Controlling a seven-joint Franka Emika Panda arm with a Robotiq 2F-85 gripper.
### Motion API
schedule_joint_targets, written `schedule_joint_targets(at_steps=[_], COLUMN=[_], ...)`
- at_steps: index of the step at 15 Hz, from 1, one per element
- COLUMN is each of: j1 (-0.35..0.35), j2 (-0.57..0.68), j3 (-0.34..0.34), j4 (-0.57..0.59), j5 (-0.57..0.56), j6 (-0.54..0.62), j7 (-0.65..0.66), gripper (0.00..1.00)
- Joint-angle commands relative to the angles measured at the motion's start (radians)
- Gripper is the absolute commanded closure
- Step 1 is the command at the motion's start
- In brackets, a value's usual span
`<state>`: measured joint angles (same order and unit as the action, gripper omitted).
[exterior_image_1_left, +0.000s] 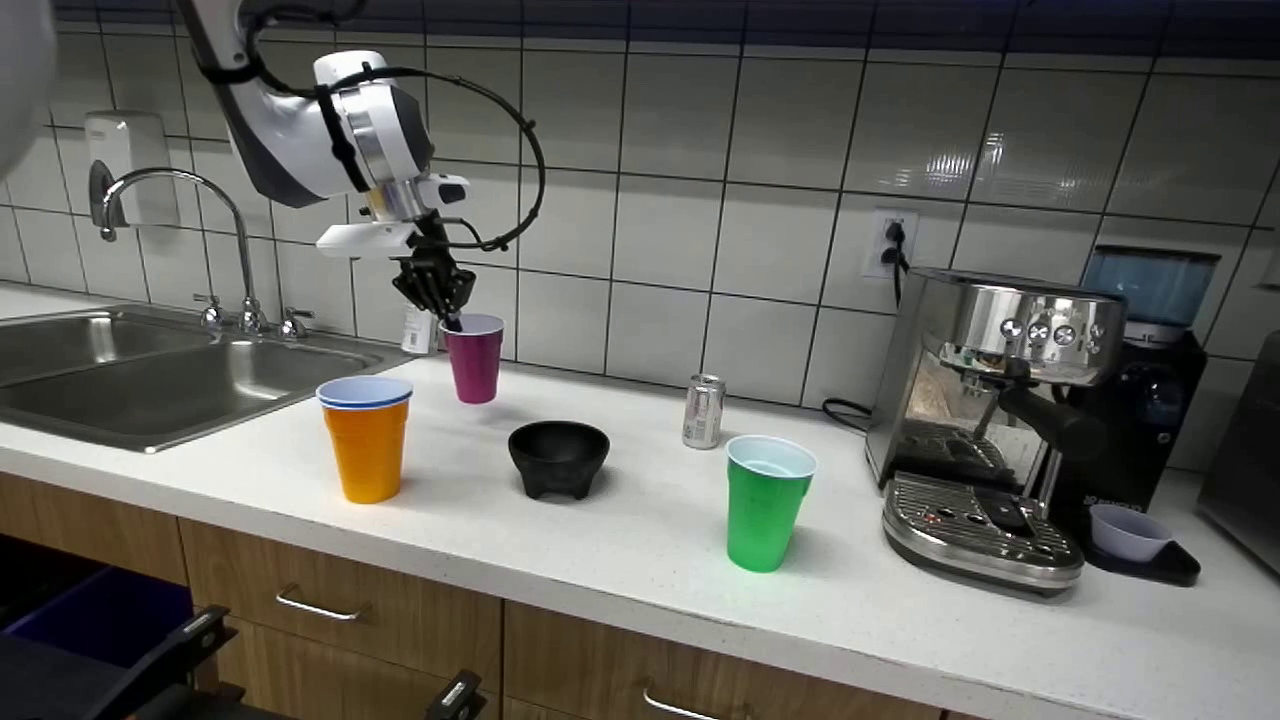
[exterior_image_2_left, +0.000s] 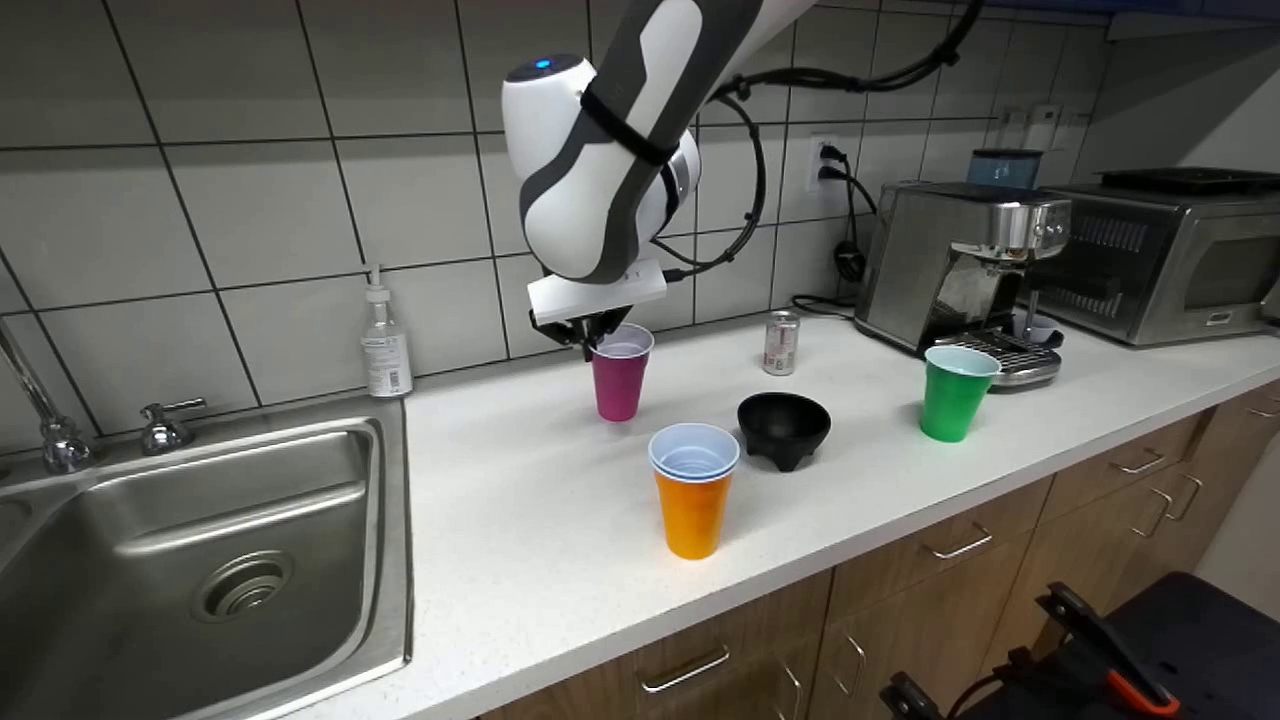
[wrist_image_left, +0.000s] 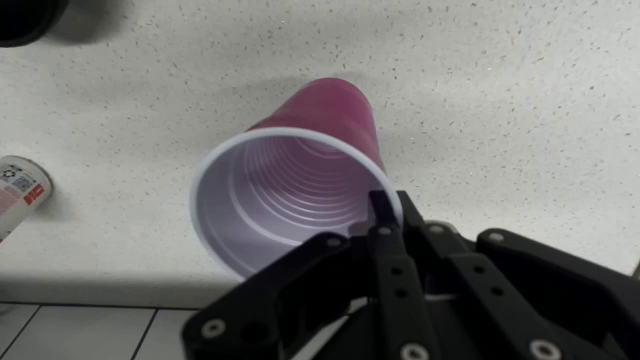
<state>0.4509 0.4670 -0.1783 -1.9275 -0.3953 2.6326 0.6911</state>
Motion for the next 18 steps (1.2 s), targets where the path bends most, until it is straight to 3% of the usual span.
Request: schedule_joint_targets(at_steps=[1, 12, 18], j1=[0.023, 0.116, 0.106], j2=[-0.040, -0.084, -0.138], j3=[-0.008, 0.009, 0.081], j4=[-0.036, -0.024, -0.039], j5=[-0.068, -0.220, -0.317], j6=[0.000, -0.090, -0.193], j7=[0.092, 0.456, 0.589], gripper=[0.99, 0.99, 0.99])
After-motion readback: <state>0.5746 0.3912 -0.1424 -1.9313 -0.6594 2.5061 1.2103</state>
